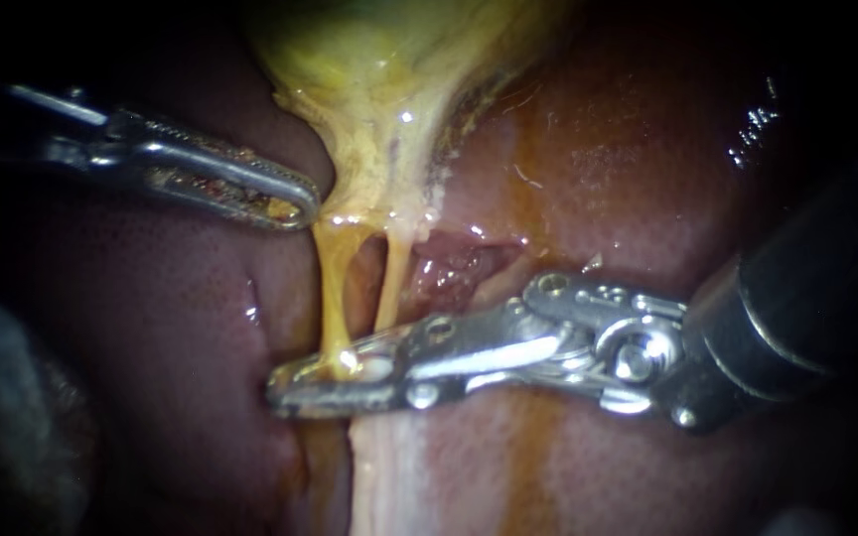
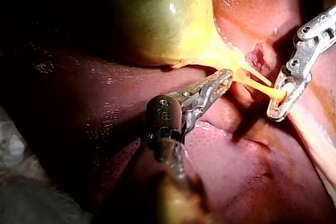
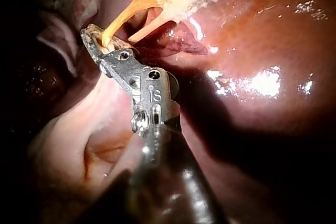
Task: Clipping first clip left tube
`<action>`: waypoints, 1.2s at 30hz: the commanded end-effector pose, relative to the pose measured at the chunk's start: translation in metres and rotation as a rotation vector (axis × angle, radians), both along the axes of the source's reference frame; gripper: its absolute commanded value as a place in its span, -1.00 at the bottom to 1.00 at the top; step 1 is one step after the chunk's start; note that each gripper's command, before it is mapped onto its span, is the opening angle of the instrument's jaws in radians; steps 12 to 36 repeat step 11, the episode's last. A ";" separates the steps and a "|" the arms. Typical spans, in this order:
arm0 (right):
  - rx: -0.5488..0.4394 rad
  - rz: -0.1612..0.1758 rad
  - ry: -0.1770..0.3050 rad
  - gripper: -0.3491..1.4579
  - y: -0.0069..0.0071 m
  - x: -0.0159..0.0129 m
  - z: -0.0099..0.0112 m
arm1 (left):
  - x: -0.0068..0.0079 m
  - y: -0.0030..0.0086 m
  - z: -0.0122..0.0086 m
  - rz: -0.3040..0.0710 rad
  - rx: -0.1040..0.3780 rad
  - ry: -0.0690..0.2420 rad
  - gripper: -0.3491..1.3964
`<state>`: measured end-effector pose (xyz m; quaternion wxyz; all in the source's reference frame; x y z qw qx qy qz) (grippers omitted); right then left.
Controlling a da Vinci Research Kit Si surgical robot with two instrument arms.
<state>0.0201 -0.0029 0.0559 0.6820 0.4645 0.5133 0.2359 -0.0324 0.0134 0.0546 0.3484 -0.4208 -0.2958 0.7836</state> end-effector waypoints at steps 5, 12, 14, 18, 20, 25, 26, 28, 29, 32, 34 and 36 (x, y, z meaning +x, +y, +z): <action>0.004 -0.018 0.008 -1.00 -0.0002 -0.0001 0.0001 | 0.0000 0.0000 0.0000 0.000 0.000 0.000 -1.00; 0.002 -0.025 0.010 -1.00 -0.0004 -0.0001 0.0003 | 0.0000 0.0000 0.0001 0.000 0.000 0.000 -1.00; 0.002 -0.025 0.010 -1.00 -0.0004 -0.0001 0.0003 | 0.0000 0.0000 0.0001 0.000 0.000 0.000 -1.00; 0.002 -0.025 0.010 -1.00 -0.0004 -0.0001 0.0003 | 0.0000 0.0000 0.0001 0.000 0.000 0.000 -1.00; 0.002 -0.025 0.010 -1.00 -0.0004 -0.0001 0.0003 | 0.0000 0.0000 0.0001 0.000 0.000 0.000 -1.00; 0.002 -0.025 0.010 -1.00 -0.0004 -0.0001 0.0003 | 0.0000 0.0000 0.0001 0.000 0.000 0.000 -1.00; 0.002 -0.025 0.010 -1.00 -0.0004 -0.0001 0.0003 | 0.0000 0.0000 0.0001 0.000 0.000 0.000 -1.00; 0.002 -0.025 0.010 -1.00 -0.0004 -0.0001 0.0003 | 0.0000 0.0000 0.0001 0.000 0.000 0.000 -1.00; 0.002 -0.025 0.010 -1.00 -0.0004 -0.0001 0.0003 | 0.0000 0.0000 0.0001 0.000 0.000 0.000 -1.00; 0.002 -0.025 0.010 -1.00 -0.0004 -0.0001 0.0003 | 0.0000 0.0000 0.0001 0.000 0.000 0.000 -1.00; 0.002 -0.025 0.010 -1.00 -0.0004 -0.0001 0.0003 | 0.0000 0.0000 0.0001 0.000 0.000 0.000 -1.00; 0.002 -0.025 0.010 -1.00 -0.0004 -0.0001 0.0003 | 0.0000 0.0000 0.0001 0.000 0.000 0.000 -1.00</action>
